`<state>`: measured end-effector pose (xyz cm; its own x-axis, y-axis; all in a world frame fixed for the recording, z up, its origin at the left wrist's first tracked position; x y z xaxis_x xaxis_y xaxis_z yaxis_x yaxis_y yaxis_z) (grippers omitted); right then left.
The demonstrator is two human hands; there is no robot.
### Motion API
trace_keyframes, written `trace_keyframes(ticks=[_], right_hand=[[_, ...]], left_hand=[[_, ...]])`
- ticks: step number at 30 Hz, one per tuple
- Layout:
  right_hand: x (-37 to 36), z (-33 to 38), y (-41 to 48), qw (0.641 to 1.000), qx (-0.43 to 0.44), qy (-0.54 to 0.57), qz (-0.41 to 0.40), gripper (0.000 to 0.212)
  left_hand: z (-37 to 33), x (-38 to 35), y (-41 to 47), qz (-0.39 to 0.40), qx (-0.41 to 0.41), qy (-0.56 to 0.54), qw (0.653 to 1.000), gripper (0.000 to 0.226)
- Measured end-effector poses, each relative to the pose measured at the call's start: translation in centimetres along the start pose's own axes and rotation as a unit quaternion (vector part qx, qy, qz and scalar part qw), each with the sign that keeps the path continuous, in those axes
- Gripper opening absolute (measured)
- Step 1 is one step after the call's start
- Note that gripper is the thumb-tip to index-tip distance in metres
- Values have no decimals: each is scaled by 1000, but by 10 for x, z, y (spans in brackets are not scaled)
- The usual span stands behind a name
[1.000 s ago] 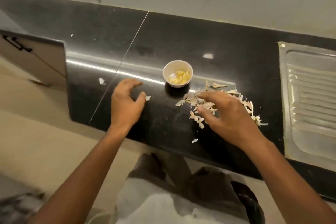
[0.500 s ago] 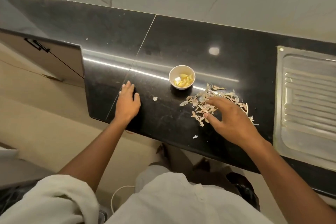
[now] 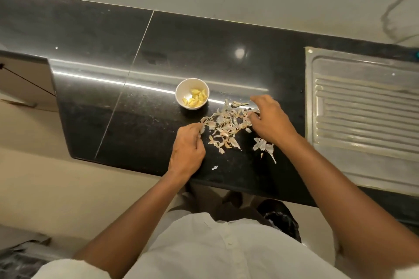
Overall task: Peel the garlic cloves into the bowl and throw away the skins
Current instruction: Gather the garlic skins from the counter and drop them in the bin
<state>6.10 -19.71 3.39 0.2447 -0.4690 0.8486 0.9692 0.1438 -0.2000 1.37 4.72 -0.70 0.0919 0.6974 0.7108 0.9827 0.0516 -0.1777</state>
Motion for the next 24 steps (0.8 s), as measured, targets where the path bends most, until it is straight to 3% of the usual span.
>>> trace_keyframes(ticks=[4,7,11,15,20,24], right_hand=[[-17,13,30,999,24,-29,33,49],[-33,22,36,996,49,-47,56,51],[-49,38,19,984,133,-68,96,50],[-35,33,-11,978,183,-33,90,45],[7,-22,-37,997,71,16,-22,39],[5,-61,-45,1000,-2,-9,-27,43]], left_hand=[[-23,-14,1,44,-7,-48,998,45],[-33,-6,5,24,-16,-67,997,42],[-26,11,14,-31,-5,-39,999,36],[-18,9,17,-2,37,17,999,52],[-18,-9,15,77,61,65,993,74],[-31,-24,13,109,49,64,991,74]])
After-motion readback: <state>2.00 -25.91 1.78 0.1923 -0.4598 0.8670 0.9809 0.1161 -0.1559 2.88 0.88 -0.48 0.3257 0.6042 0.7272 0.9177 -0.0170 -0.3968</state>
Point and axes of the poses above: each hand's wrist, its own y-axis towards the middle knuckle, its own x-axis out of the back of the hand, z = x × y, the point moved 8 cm from there along y, towards the middle knuckle, and after that the axes turned 9 degrees about x, right-handed, at the moved point
